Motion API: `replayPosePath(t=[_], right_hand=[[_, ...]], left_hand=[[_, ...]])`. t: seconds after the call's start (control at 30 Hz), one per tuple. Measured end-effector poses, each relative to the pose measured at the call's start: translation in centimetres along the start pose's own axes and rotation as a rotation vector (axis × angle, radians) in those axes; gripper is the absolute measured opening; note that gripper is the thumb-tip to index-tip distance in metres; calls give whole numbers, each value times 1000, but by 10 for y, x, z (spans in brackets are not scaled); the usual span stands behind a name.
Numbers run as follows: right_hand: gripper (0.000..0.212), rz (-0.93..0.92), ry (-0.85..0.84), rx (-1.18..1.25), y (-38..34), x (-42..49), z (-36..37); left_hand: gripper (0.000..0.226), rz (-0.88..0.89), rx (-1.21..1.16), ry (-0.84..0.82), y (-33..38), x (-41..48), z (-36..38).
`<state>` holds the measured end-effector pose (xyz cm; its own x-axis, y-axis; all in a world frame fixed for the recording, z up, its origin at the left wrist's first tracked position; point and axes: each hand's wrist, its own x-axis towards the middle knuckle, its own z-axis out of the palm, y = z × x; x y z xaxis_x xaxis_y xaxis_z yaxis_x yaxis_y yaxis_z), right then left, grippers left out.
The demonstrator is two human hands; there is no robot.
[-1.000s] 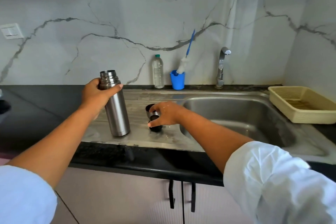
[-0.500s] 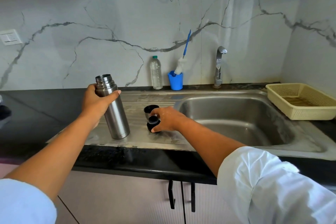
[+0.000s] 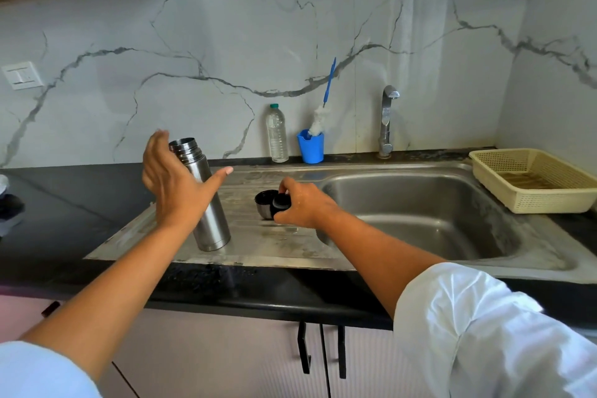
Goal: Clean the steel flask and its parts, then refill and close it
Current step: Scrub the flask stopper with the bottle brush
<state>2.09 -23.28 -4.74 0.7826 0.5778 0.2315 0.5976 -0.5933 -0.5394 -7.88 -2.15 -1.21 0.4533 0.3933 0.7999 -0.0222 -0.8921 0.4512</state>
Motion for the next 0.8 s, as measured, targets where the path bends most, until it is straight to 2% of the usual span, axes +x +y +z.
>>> replayPosePath(t=[0.07,0.17,0.3,0.43,0.6,0.73,0.8], right_hand=[[50,5,52,28,8,-3,-10],[50,57,85,114,21,-9,-25],[51,130,164,265,49,-22,-47],[43,255,225,451,81,-36,-70],[37,471,268,663,122,-47,-93],[32,522,274,798,147,-48,-110],[34,520,261,827,159,-43,-118]], left_hand=[[104,201,44,11,19,-5,4],[80,312,39,-229,51,-16,22],[56,211,-123,-595,83,-38,65],[60,3,-297,-777,113,-55,112],[62,-83,-476,-855,162,-75,163],[58,-155,-513,-810,195,-79,198],[47,-178,-522,-796,204,-74,217]])
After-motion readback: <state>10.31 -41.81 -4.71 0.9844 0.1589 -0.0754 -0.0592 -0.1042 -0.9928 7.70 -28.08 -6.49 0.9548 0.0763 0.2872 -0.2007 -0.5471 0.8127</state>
